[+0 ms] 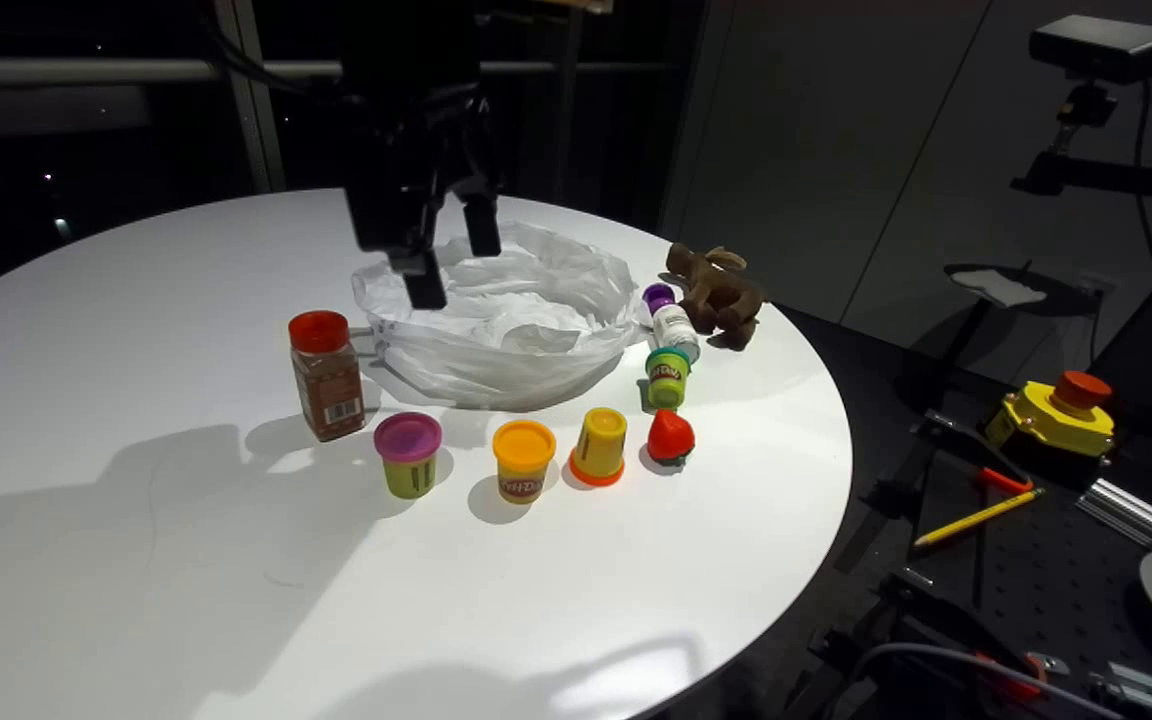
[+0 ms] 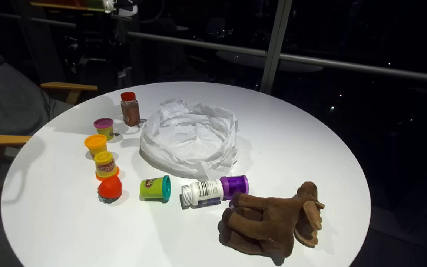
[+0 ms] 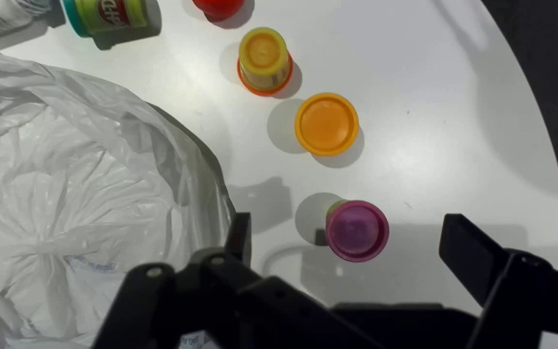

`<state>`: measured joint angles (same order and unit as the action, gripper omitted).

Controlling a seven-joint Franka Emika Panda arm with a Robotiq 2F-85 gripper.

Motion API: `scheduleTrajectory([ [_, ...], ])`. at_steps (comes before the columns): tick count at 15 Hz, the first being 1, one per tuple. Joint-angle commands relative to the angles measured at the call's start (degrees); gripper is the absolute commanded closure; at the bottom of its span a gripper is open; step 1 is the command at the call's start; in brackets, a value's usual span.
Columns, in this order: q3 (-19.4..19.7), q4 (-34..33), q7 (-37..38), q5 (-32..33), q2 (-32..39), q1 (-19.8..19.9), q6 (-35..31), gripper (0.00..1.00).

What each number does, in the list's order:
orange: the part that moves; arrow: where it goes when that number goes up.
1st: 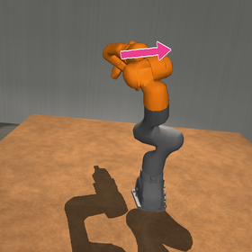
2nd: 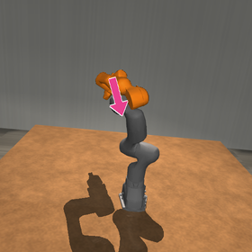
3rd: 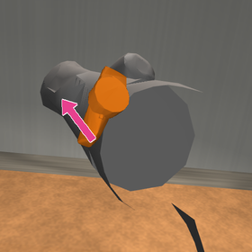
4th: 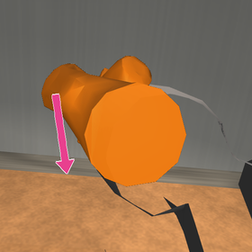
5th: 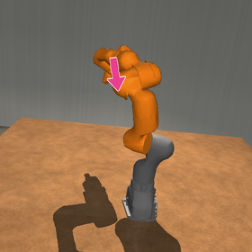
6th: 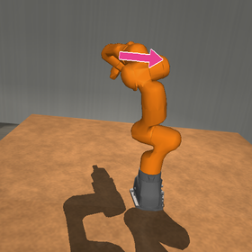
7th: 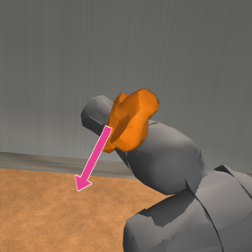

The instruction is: Put all the objects in the plastic bag

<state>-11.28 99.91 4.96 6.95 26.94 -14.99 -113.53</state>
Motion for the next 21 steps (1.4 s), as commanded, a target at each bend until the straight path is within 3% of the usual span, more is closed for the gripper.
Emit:
scheduleTrajectory([
  [1,1.24,-3.9,6.04,0.49,6.29,-3.39,-6.21,0.0],
  [9,6.92,-2.21,17.02,8.99,11.53,-11.06,-13.53,0.0],
  [18,6.54,-2.44,16.72,8.14,13.34,-10.97,-14.12,0.0],
  [19,6.38,-2.51,16.42,7.91,13.66,-10.85,-14.21,0.03],
  [20,6.33,-2.38,16.31,7.88,13.77,-10.85,-14.44,0.26],
  [21,6.43,-2.45,16.37,7.99,14.04,-10.94,-14.49,0.27],
])
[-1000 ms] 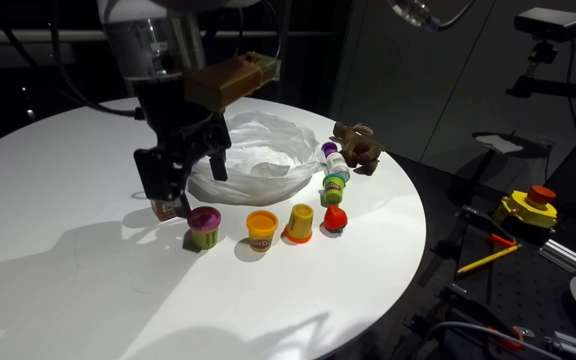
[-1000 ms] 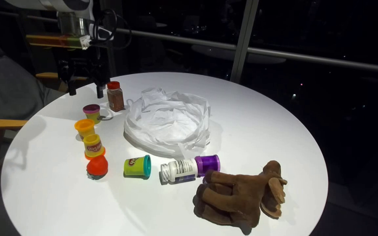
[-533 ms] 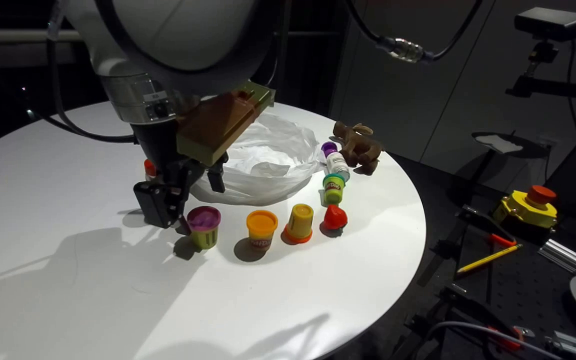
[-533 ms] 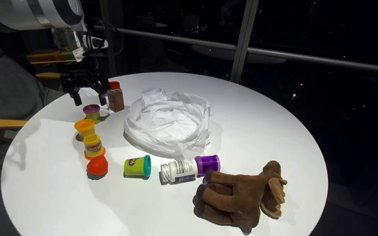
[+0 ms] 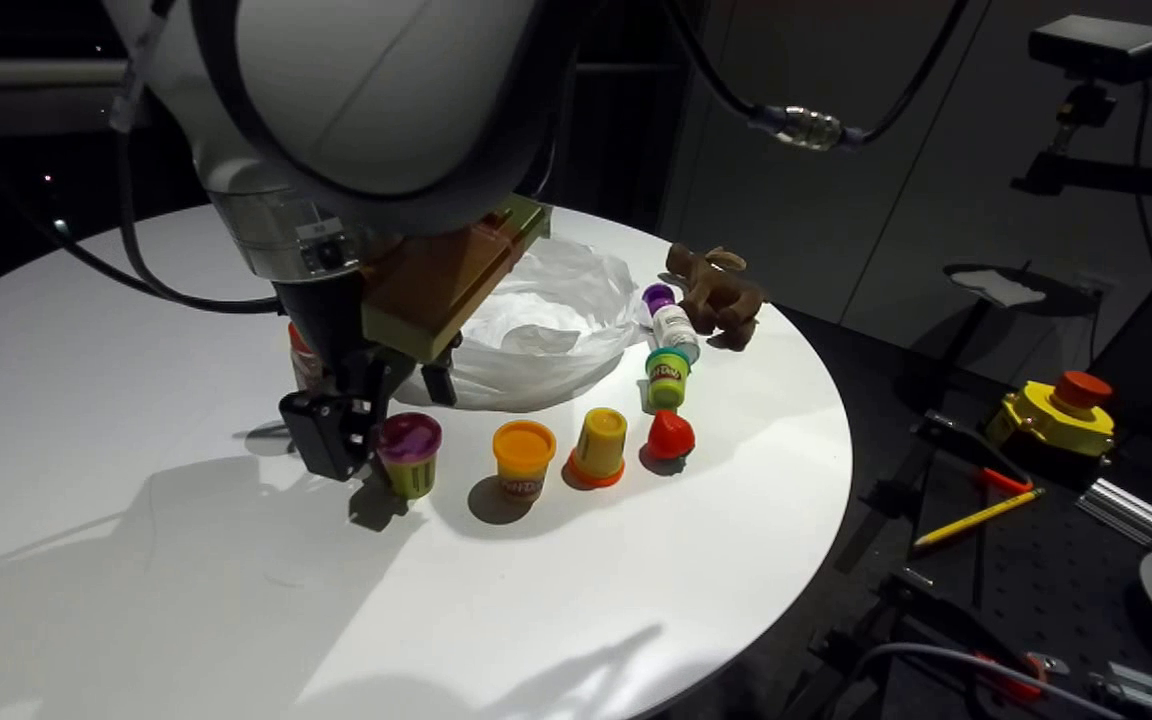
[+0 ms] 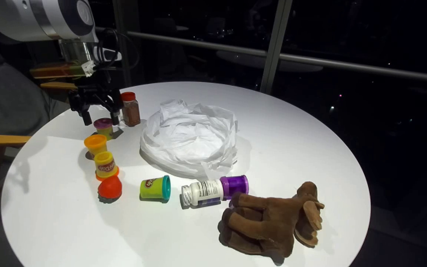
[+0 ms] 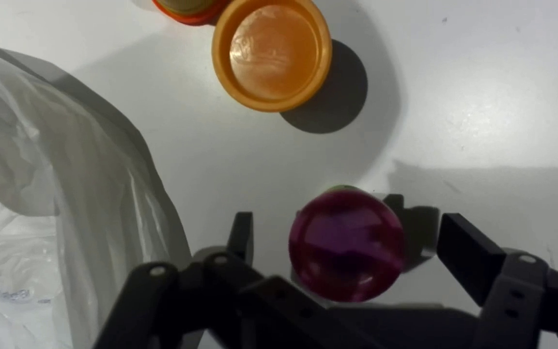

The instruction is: Put all the objects in the plastic bag

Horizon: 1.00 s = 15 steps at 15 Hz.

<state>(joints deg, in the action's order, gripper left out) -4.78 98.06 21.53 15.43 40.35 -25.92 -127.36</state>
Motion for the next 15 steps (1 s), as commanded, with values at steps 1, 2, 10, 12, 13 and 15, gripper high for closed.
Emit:
scheduleTrajectory([
  [1,-0.02,-0.79,-0.33,-0.42,1.04,-0.04,-0.52,0.29],
  [2,0.09,-0.93,-0.24,-0.36,1.36,-0.09,-0.45,0.4],
  [10,1.05,2.21,0.9,-0.27,-2.18,0.48,-2.11,0.82],
  [12,1.08,4.65,0.11,-0.66,-5.64,1.6,-2.28,0.82],
  [13,1.09,5.93,-0.29,-0.75,-7.8,2.32,-1.83,0.82],
  [15,1.25,8.32,-1.4,-0.74,-12.31,4.06,-0.46,0.82],
])
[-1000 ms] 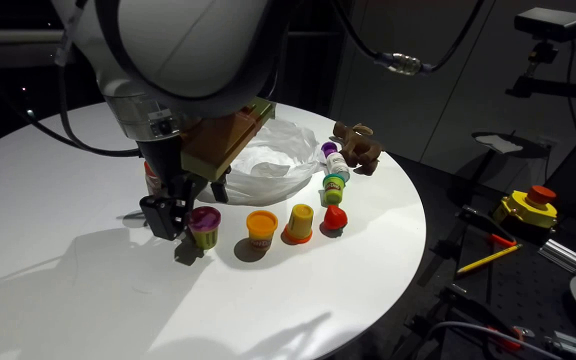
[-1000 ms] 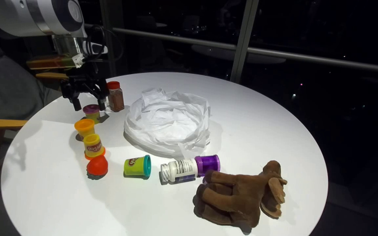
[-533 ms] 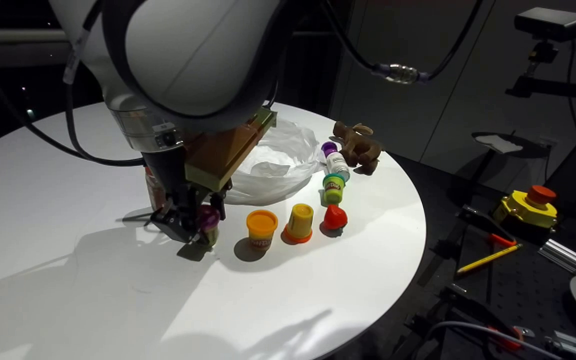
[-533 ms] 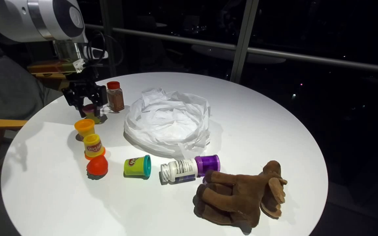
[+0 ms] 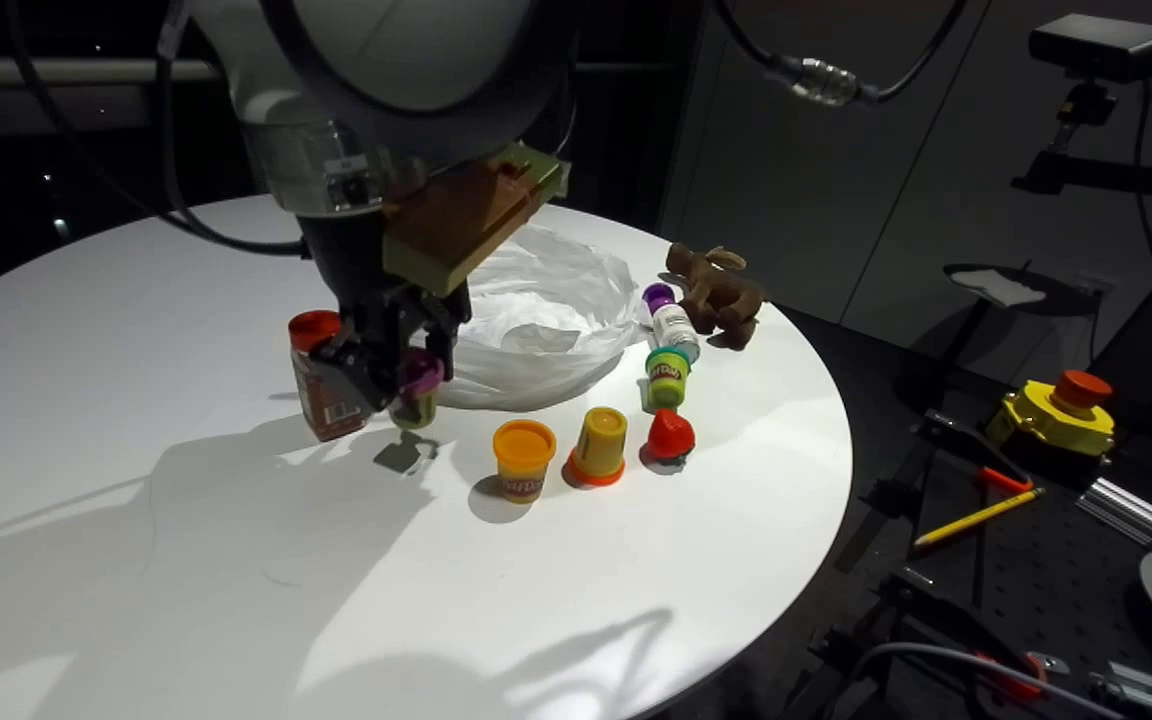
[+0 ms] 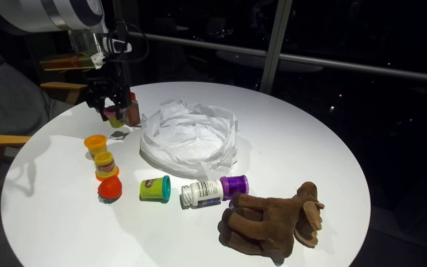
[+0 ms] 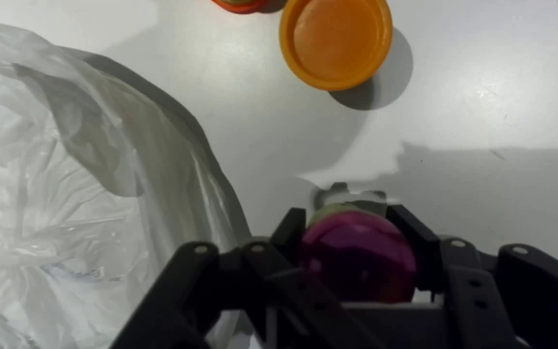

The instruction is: Put all the objects in the plastic bag

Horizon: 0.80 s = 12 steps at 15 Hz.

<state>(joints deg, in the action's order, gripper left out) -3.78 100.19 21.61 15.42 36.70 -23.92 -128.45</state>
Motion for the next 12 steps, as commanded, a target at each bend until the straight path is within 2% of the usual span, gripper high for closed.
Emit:
scheduleTrajectory([
  [1,0.7,6.99,-1.67,-0.41,-10.82,2.93,2.16,0.82],
  [3,1.51,7.25,-2.03,0.18,-13.16,4.87,4.88,0.82],
  [5,2.17,5.69,-3.32,0.02,-12.55,7.42,6.56,0.82],
  [9,2.67,0.45,-7.14,-4.07,-5.12,13.56,5.66,0.82],
  [12,3.45,-4.86,-6.13,-7.84,2.02,16.5,5.96,0.82],
])
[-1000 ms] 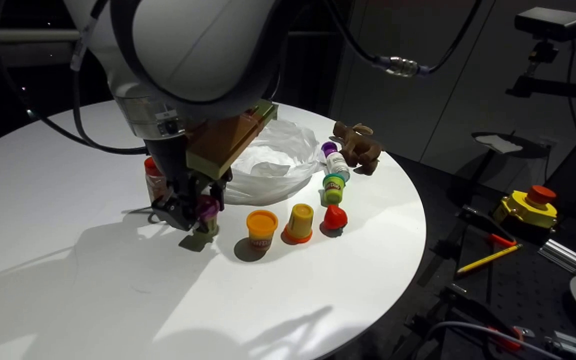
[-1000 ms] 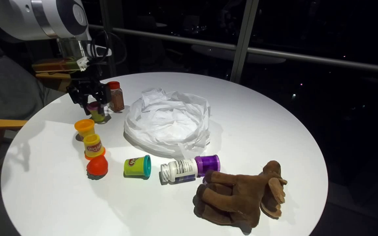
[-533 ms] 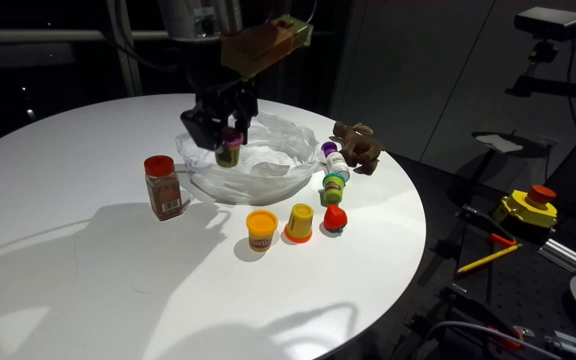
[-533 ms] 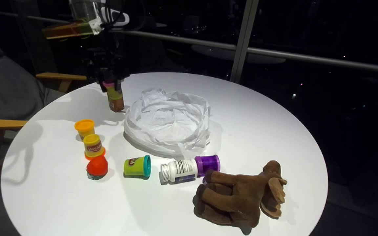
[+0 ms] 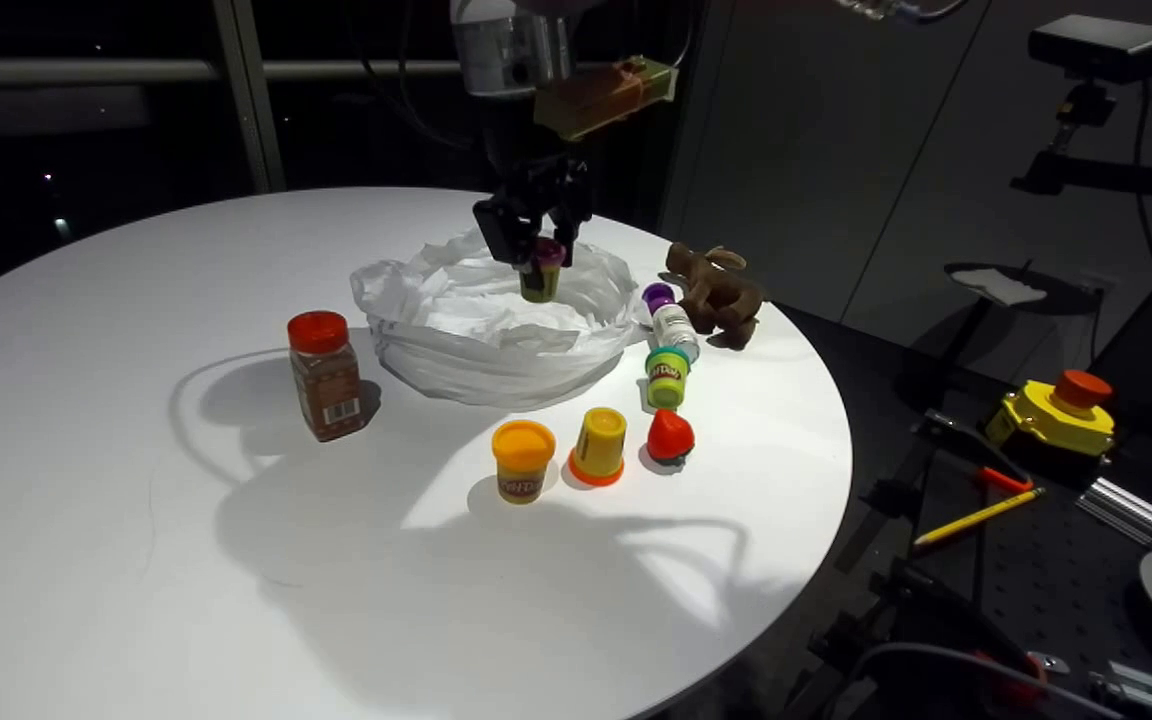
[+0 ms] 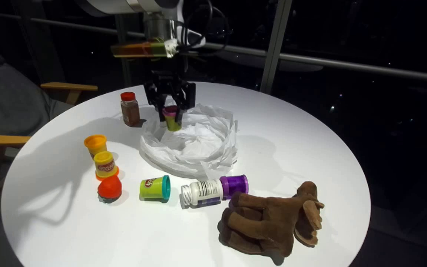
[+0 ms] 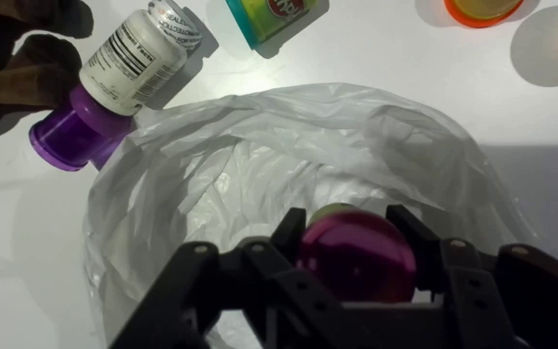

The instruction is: Put all the objects in the plastic bag

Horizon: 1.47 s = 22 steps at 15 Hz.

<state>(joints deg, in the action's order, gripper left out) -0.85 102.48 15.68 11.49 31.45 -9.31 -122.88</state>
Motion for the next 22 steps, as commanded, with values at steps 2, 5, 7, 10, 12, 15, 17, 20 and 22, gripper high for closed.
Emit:
scheduleTrajectory([
  [2,1.11,-10.71,1.25,-6.26,10.93,3.01,0.41,0.82],
  [5,2.06,-15.11,2.7,-8.26,13.85,3.53,0.4,0.82],
  [7,2.67,-17.39,3.71,-8.69,14.67,3.49,0.31,0.82],
  [10,3.57,-19.77,5.39,-8.38,14.91,3.01,0.44,0.82],
  [12,3.97,-21.95,5.85,-7.81,16.26,2.71,1.82,0.82],
  [15,4.21,-24.15,5.15,-7.73,18.15,3.15,4.01,0.26],
  [17,4.57,-25.05,5.26,-7.7,18.86,3.27,4.89,0.08],
  [20,4.91,-24.28,5.87,-7.51,17.12,2.6,4.33,0.0],
  [22,4.87,-22.93,6.2,-7.13,14.26,1.77,3.64,0.0],
])
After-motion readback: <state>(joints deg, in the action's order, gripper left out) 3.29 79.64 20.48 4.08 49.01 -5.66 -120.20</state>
